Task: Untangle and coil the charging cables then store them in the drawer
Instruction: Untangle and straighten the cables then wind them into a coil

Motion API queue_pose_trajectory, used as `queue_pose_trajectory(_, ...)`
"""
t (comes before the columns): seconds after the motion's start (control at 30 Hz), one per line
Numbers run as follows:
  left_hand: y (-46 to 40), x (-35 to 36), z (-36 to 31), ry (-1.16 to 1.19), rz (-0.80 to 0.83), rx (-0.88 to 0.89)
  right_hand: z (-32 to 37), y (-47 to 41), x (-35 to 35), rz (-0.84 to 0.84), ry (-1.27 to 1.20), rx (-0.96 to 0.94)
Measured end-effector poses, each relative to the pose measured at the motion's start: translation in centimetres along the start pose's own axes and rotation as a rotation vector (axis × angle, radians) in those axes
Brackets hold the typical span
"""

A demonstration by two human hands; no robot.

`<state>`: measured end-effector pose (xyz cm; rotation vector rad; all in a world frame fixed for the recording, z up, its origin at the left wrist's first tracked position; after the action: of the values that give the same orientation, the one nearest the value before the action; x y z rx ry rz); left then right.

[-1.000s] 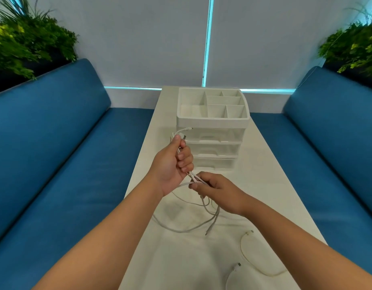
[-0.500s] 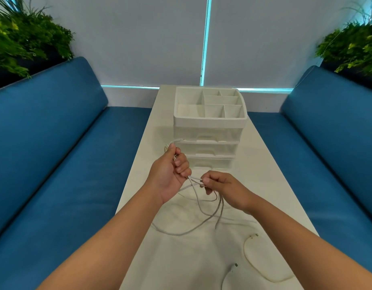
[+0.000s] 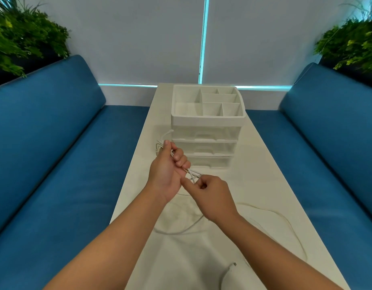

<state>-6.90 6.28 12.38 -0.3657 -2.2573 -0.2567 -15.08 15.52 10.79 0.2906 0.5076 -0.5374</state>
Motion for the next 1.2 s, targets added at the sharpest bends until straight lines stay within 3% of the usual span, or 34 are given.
queue_pose_trajectory(0.13,-0.1,-0.9,-0.8,0.017,-0.020,0.023,-0.9,-0.7,-0.2,0.146,-0.021,0.013)
queue_pose_trajectory(0.3,-0.1,-0.7,-1.1,0.100,-0.024,0.004,-0.5,-0.9,0.2,0.418,-0.305,0.177)
queue_pose_trajectory(0.53,-0.6,-0.7,-1.3,0.014,-0.009,0.000,1.2,-1.3,-0.5,0.434,-0.713,0.388)
queue_pose_trajectory(0.67,-1.1,-1.6,-2.8,0.083,-0.023,0.034,-0.4,-2.7,-4.5,0.296,-0.264,0.300)
queue_pose_trajectory(0.73,-1.5,-1.9,-3.8,0.112,-0.032,0.072,-1.6,-3.8,-6.5,0.186,-0.158,0.263)
queue_pose_trajectory(0.93,-2.2,-1.1,-5.0,0.121,-0.034,0.137,-7.3,-6.9,-8.1,-0.121,-0.003,0.374)
queue_pose_trajectory(1.03,-1.9,-0.4,-4.8,0.116,-0.017,0.136,-8.7,-6.7,-7.3,-0.227,0.356,0.444)
queue_pose_trajectory(1.1,-1.7,0.0,-4.4,0.109,-0.002,0.127,-7.8,-6.2,-6.5,-0.270,0.379,0.230)
queue_pose_trajectory(1.2,-1.3,0.8,-3.7,0.091,0.019,0.105,-4.8,-4.8,-4.7,-0.075,0.268,-0.145)
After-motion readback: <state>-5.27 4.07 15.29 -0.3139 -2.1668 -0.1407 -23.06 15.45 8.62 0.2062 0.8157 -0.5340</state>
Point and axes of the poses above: each hand's wrist, its own y-axis away from the middle knuckle, its own x-axis out of the palm, z = x × y, the point moved 1 cm from there along -y, towards the middle knuckle, and after that the axes turned 9 degrees about x, right-handed, at the moved point
